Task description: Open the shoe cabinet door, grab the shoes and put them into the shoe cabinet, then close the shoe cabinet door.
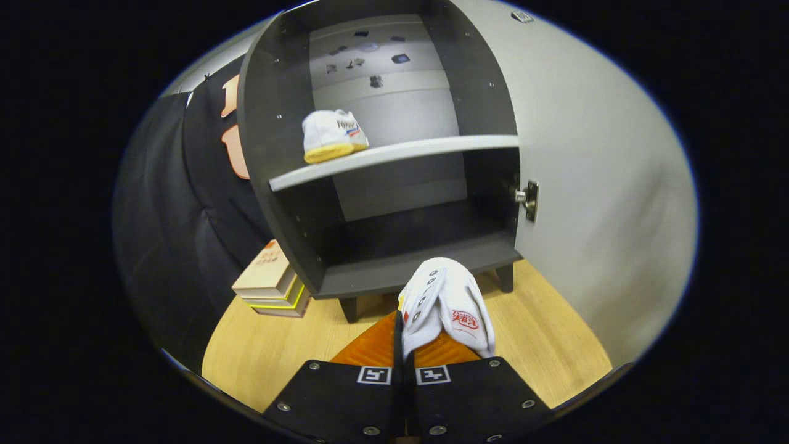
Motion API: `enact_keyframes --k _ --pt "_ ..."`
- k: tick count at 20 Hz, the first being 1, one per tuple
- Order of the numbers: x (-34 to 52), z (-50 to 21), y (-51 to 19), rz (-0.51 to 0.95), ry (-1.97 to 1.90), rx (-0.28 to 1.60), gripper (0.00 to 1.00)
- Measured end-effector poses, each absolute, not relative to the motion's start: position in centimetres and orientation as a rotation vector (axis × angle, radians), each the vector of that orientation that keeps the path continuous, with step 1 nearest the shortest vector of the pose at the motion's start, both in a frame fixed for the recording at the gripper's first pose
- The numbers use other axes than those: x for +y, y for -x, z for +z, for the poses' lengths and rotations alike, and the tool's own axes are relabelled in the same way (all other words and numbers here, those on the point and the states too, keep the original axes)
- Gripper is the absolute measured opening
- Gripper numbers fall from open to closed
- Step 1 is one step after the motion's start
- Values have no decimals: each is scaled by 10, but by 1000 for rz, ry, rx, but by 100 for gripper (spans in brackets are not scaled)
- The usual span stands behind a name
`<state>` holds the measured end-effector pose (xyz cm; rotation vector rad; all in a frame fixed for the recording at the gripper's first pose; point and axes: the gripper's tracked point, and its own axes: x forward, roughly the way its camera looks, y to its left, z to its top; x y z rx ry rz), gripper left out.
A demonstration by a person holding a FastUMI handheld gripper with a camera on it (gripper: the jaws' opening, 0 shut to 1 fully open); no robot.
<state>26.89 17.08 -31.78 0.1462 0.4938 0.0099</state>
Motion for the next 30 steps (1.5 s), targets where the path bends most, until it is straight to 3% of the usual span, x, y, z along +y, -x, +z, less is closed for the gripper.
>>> enact_keyframes --k 12,30 --pt "178 -171 -305 -22 -48 296 0" --pt "163 -163 -541 148 23 351 1"
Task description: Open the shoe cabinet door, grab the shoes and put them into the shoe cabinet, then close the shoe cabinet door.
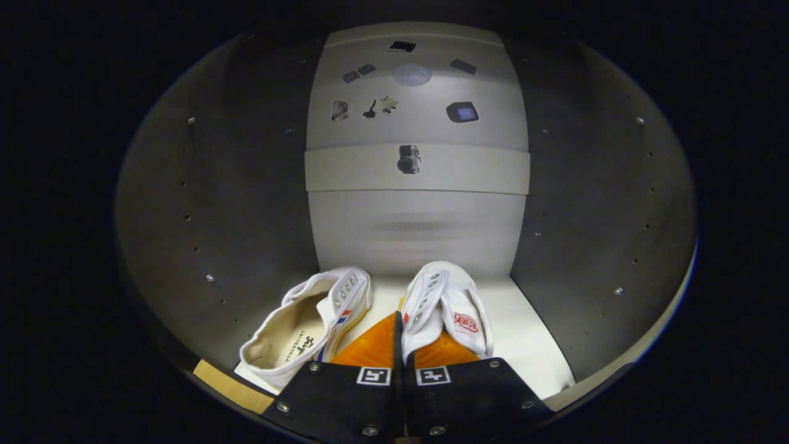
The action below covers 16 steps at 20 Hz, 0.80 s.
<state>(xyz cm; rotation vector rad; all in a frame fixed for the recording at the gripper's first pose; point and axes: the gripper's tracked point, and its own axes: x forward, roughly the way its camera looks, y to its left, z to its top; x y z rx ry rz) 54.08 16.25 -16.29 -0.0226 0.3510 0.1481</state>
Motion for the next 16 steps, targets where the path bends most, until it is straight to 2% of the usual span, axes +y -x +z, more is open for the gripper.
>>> enact_keyframes --k 7,11,14,16 --pt "160 -179 -580 168 -21 359 4" --pt "165 -176 -577 178 -14 338 26" --pt "168 -172 -561 183 4 342 49" --pt "167 -163 -546 176 7 326 56"
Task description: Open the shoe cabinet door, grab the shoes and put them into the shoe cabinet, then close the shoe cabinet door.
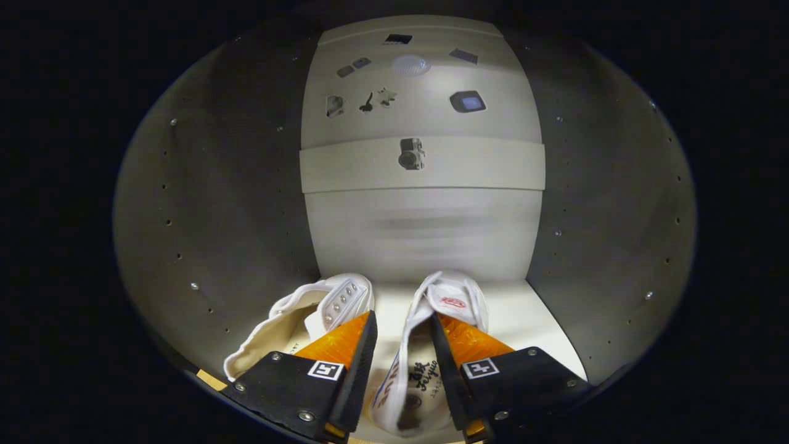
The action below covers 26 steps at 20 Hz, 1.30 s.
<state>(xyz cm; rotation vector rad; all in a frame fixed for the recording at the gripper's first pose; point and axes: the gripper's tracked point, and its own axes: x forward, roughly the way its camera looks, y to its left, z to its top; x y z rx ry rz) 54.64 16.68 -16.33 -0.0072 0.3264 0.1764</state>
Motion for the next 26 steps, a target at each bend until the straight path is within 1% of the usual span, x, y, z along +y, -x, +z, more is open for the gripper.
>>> enact_keyframes --k 3,4,11,13,14,16,18,22,26 --pt "164 -153 -519 155 6 316 60" --pt "163 -150 -507 149 9 314 63" --pt "168 -124 -400 104 19 266 68" --pt "169 -115 -369 91 22 243 74" --pt "170 -110 -355 86 18 232 83" --pt "170 -100 -330 76 19 206 91" --pt "170 -93 -302 74 29 197 93" --pt "170 -83 -259 81 37 198 93" --pt "168 -68 -218 143 14 148 93"
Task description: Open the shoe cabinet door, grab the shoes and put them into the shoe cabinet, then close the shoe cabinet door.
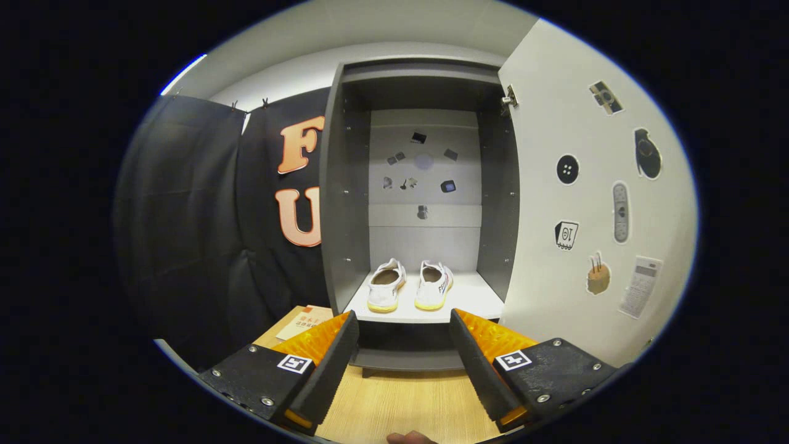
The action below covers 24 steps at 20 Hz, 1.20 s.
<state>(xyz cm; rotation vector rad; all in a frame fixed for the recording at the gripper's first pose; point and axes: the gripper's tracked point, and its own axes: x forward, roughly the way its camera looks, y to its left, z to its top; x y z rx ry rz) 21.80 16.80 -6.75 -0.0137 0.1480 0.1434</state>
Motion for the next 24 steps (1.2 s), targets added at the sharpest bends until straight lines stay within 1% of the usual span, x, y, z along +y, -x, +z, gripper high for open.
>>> enact_keyframes --k 3,7,12,17,20,24 --pt "153 -54 -181 182 -30 130 93" --pt "121 -32 -126 197 -50 87 93" --pt "56 -22 -80 186 -74 75 93" --pt "-28 -12 -66 106 -103 50 93" --pt "-73 -7 -73 33 -110 32 93" --pt "-112 -5 -87 -8 -97 29 93"
